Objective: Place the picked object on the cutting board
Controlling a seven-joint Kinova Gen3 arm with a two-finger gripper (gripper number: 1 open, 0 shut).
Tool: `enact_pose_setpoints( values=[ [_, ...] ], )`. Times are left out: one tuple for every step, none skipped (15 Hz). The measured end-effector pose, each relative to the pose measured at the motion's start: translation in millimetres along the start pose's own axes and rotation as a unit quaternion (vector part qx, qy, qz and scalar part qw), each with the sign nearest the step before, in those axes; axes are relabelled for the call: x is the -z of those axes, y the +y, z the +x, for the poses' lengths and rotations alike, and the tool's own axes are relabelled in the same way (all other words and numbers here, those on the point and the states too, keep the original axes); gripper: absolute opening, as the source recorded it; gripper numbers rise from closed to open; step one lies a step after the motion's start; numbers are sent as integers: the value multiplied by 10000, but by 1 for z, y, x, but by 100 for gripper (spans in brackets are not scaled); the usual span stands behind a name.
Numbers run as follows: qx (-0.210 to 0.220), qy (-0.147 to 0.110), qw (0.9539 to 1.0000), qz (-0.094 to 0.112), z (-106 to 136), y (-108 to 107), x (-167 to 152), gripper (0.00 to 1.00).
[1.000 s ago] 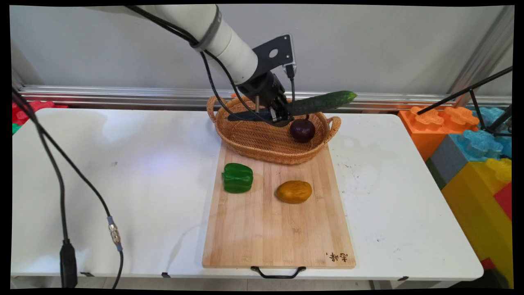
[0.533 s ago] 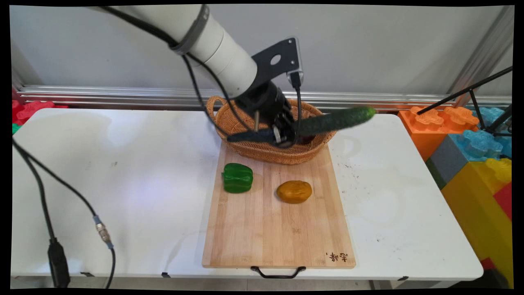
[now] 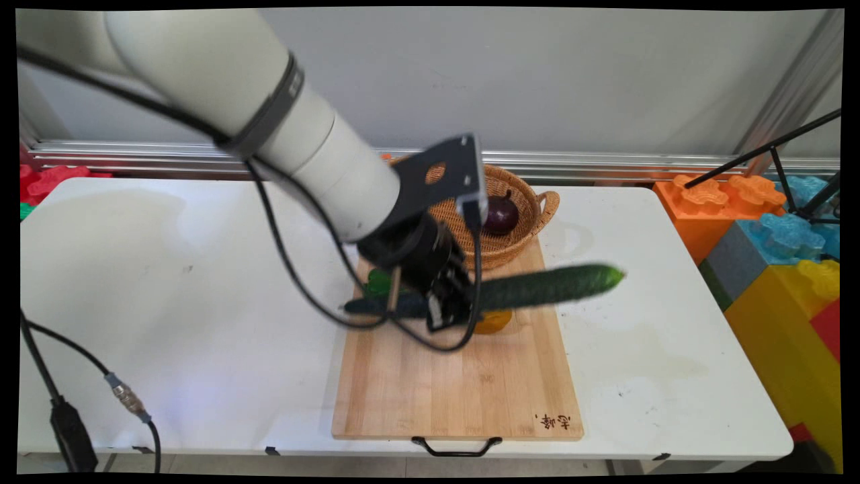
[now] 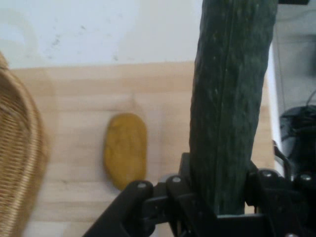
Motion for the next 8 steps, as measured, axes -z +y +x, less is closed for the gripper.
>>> enact_pose_setpoints(
  values=[
    [25,-46,10000,-42,-4,7,-3,0],
    [33,-91,9999,-83,-8,14,-8,0],
    [23,-118,9999,-108,-11,19,-11,0],
    [-6,-147,9998,-126,-15,24,-17,0],
    [-29,-165,9998,-135,-18,27,-22,0],
    [-65,-185,9997,-123,-21,30,-29,0],
    [-92,-196,9997,-110,-23,31,-33,0],
    [-135,-203,9997,-82,-25,31,-39,0]
  ],
)
